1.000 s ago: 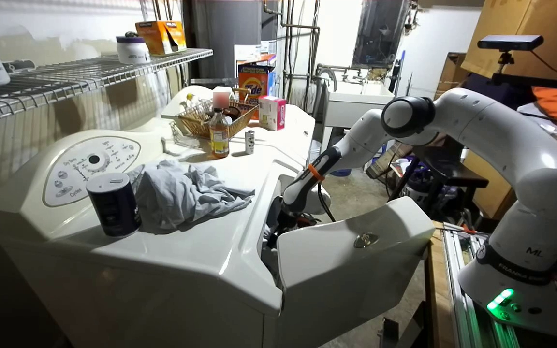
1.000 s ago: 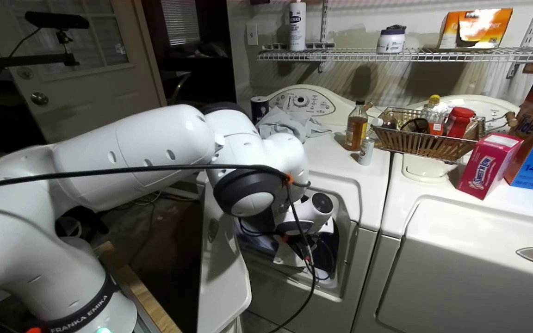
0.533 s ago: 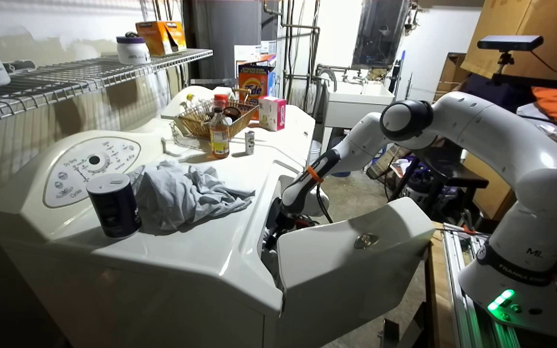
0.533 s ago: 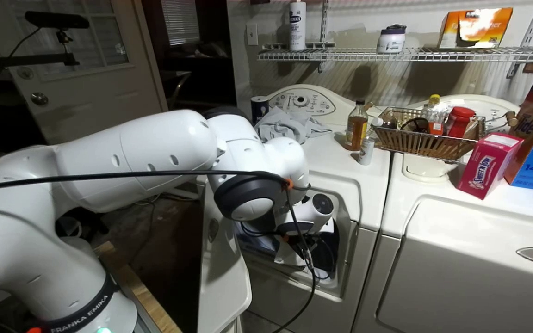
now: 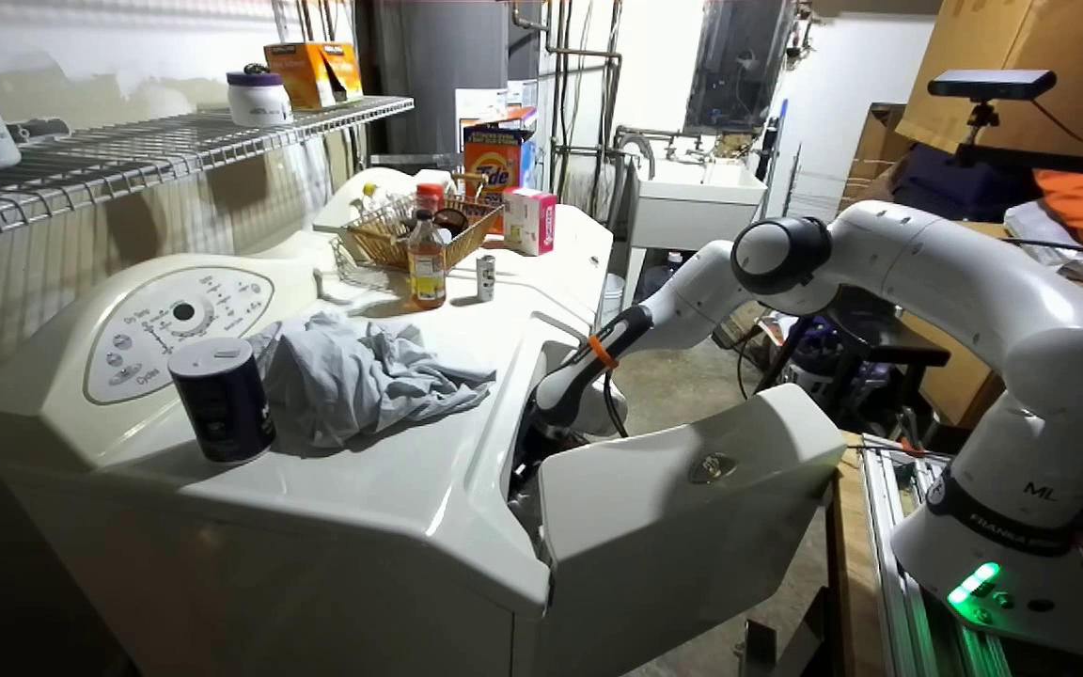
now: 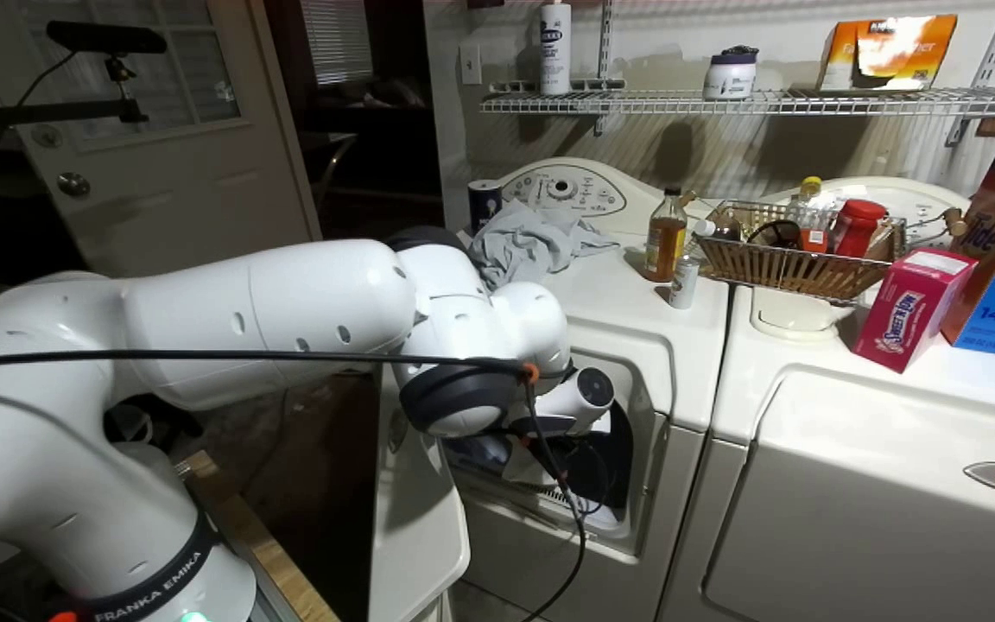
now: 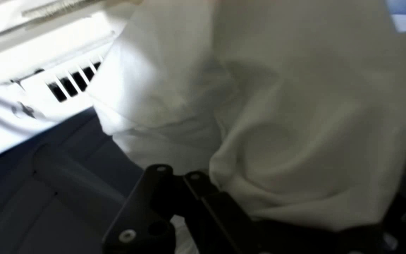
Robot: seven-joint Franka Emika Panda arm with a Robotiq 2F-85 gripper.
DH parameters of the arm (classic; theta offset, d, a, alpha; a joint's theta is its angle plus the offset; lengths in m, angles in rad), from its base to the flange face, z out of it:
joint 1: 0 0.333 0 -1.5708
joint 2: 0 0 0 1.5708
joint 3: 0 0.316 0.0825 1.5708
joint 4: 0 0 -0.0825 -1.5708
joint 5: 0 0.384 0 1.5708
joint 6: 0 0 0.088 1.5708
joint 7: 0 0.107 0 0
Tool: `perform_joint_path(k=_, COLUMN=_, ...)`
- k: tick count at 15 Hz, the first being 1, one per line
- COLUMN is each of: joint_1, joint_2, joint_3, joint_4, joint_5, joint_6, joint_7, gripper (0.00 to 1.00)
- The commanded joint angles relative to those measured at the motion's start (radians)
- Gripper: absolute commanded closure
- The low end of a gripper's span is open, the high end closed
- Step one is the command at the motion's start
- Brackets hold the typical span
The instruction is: Place the white fabric in the open washing machine.
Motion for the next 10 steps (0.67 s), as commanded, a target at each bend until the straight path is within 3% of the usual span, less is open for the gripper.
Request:
perform_joint_path(k=1, joint_1=-0.017, joint_2=0.136, joint_3=0.092, joint_4=0.184, joint_5=-0.016, joint_6=-0.014, joint_7=-0.086, gripper=1.0)
perform_joint_path(k=2, joint_1=-0.018, joint_2=0.049, joint_3=0.086, joint_4=0.091, joint_5=0.132, joint_6=0.009, joint_7=-0.196, gripper=1.0)
perform_joint_path(k=10, joint_1=-0.017, joint_2=0.057, joint_3=0.125, joint_4=0.085, joint_5=0.448, joint_6=-0.028, joint_7=-0.553, gripper=1.0)
